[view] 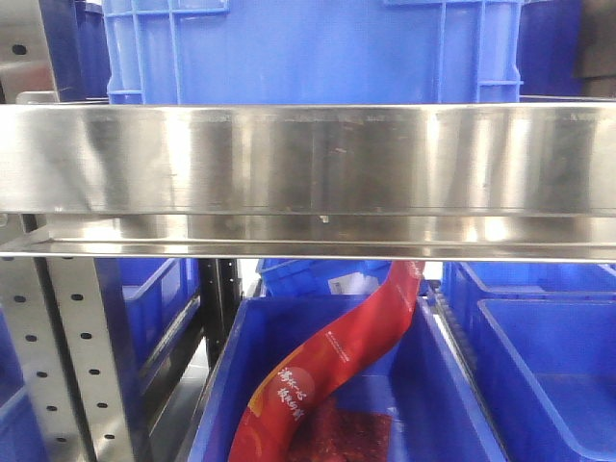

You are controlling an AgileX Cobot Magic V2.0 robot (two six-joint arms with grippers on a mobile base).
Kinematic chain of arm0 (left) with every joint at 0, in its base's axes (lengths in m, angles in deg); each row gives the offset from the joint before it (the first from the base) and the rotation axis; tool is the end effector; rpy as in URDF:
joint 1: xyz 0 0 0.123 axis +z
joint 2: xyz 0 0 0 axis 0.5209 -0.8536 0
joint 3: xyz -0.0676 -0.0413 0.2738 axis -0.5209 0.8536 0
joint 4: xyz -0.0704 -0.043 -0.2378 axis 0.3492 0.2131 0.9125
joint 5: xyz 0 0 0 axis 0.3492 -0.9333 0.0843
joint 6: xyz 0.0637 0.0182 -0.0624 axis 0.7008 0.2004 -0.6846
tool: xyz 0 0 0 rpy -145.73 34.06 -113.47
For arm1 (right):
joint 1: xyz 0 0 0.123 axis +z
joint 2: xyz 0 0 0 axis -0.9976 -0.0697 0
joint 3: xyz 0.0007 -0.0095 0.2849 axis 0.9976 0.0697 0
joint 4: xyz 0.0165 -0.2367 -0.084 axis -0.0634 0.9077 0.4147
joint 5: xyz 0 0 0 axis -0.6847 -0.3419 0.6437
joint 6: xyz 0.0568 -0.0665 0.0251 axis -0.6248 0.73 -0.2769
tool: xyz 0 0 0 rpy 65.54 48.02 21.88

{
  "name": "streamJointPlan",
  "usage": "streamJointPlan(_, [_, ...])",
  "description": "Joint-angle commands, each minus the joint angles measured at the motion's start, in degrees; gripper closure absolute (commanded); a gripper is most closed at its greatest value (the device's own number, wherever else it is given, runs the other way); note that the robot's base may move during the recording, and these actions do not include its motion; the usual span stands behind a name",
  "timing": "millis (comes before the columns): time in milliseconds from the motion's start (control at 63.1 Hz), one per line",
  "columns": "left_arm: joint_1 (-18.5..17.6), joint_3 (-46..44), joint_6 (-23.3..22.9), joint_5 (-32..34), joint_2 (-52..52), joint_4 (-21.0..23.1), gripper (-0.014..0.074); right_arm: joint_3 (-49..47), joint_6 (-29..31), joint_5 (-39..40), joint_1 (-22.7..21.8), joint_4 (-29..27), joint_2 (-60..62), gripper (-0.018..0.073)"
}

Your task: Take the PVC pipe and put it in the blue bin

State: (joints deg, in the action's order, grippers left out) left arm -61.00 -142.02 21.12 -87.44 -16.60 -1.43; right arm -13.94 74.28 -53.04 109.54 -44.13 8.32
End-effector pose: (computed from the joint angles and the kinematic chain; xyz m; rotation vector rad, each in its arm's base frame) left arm 0.2937 -0.1598 0.4699 0.3882 1.6303 -0.3246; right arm 0.2847 0.1240 0.4163 -0.2424 1.5890 0.4038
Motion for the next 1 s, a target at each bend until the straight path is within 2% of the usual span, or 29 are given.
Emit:
streamJointPlan(0, [0.3,-0.5,0.0,-6.4,2.6,-0.3,0.0707,-1.1,0.2,-3.2,0.0,-0.1,1.2,0.0727])
streamJointPlan(127, [2.0,-0.5,-1.1,-13.7,6.5,-0.5,0.0707,-1.1,0.2,-5.8,-0.5,-0.1,3.7,0.0727])
streamJointPlan(269, [4.6,-0.5,-2.3,-14.7,12.1,0.1,0.0707,-1.1,0.2,-12.3,-0.5,-0.1,8.8,0.0727])
streamJointPlan(365, [5.3,0.5,-2.3,-15.6,16.8,-0.1,0.0707,-1.1,0.1,-19.0,-0.5,-0.1,12.7,0.0727])
streamJointPlan(444, [5.3,3.1,-2.3,-15.6,21.0,-0.6,0.0707,0.1,-0.1,-20.4,-0.5,-0.1,15.2,0.0727])
streamJointPlan(571, [5.3,10.7,-2.3,-14.0,28.3,-0.8,0.0707,5.6,-0.1,-16.2,-0.5,-0.1,19.0,0.0727])
streamJointPlan(682, [5.3,20.9,-2.3,-10.5,34.8,-0.8,0.0707,13.1,-0.1,-6.5,-0.5,-0.1,22.1,0.0727])
streamJointPlan(793, [5.3,31.7,-2.3,-5.9,41.5,-1.4,0.0707,20.6,-0.1,-0.2,-0.5,-0.1,24.6,0.0727])
streamJointPlan(983, [5.3,44.2,-2.4,-4.1,49.2,-1.2,0.0707,29.9,-0.1,-0.4,-0.5,-0.1,29.1,0.0727])
